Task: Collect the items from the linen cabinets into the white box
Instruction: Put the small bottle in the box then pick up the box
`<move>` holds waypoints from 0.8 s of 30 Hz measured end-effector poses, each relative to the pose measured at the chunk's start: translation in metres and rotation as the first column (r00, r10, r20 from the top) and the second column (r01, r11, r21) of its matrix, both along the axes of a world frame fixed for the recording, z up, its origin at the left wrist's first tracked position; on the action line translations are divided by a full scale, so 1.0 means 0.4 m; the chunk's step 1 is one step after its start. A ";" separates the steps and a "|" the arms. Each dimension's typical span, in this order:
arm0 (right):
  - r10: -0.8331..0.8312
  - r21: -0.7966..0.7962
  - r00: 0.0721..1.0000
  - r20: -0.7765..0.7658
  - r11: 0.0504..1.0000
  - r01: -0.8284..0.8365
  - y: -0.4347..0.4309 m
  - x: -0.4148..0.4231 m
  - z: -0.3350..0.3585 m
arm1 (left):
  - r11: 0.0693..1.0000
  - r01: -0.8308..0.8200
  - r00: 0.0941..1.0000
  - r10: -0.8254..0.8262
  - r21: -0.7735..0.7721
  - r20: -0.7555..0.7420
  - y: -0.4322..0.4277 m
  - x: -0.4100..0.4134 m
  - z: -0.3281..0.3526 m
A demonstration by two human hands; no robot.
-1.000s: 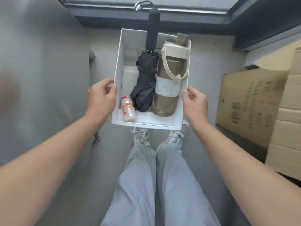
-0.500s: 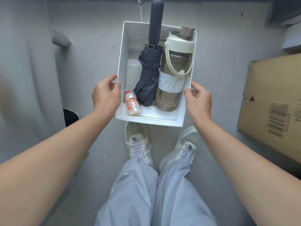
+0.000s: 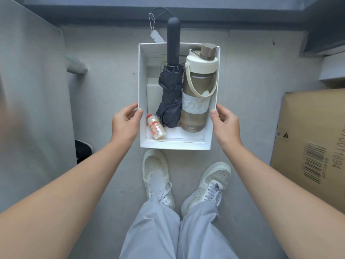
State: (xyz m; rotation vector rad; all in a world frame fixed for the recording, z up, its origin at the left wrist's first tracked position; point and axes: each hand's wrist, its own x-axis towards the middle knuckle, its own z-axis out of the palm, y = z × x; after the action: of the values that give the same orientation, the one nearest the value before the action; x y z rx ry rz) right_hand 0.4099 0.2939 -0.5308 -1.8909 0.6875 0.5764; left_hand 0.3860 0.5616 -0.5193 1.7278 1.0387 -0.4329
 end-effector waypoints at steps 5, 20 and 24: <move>-0.080 0.031 0.997 0.000 0.996 0.080 0.004 -0.004 -0.013 | 0.992 -0.097 0.995 0.098 -0.076 0.006 -0.005 -0.011 0.004; -0.092 -0.003 0.996 0.003 0.996 0.092 0.004 0.008 -0.007 | 0.990 -0.135 0.991 0.135 -0.035 0.016 -0.031 -0.007 -0.001; -0.120 0.032 0.993 -0.010 0.992 0.121 -0.001 0.009 -0.012 | 0.990 -0.132 0.991 0.133 -0.051 0.020 -0.035 -0.010 0.000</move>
State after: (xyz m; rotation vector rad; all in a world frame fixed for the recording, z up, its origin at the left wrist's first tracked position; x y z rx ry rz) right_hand 0.4133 0.2936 -0.5355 -1.8042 0.7871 0.5149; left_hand 0.3819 0.5475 -0.5194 1.6052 1.1095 -0.3500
